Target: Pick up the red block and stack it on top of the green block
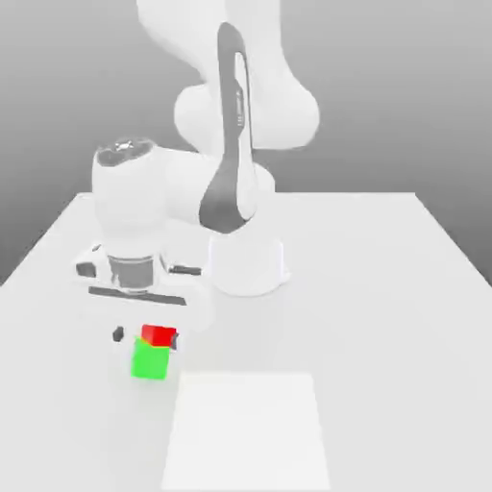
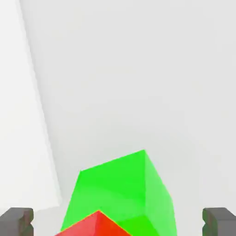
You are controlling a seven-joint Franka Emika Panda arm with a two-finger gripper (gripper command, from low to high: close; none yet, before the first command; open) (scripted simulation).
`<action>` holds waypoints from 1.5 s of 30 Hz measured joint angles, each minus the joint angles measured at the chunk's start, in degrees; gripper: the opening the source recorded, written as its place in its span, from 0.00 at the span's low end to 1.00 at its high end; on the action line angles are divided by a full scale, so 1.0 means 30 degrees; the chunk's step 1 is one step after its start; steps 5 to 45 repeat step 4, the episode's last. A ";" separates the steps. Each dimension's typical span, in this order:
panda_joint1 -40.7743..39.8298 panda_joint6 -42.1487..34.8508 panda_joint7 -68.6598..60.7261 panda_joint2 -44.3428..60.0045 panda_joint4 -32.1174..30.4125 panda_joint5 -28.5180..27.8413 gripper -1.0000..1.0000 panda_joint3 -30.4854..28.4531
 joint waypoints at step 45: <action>-0.0869 -0.2391 0.1000 -0.2508 -0.0098 -0.1438 1.00 0.0519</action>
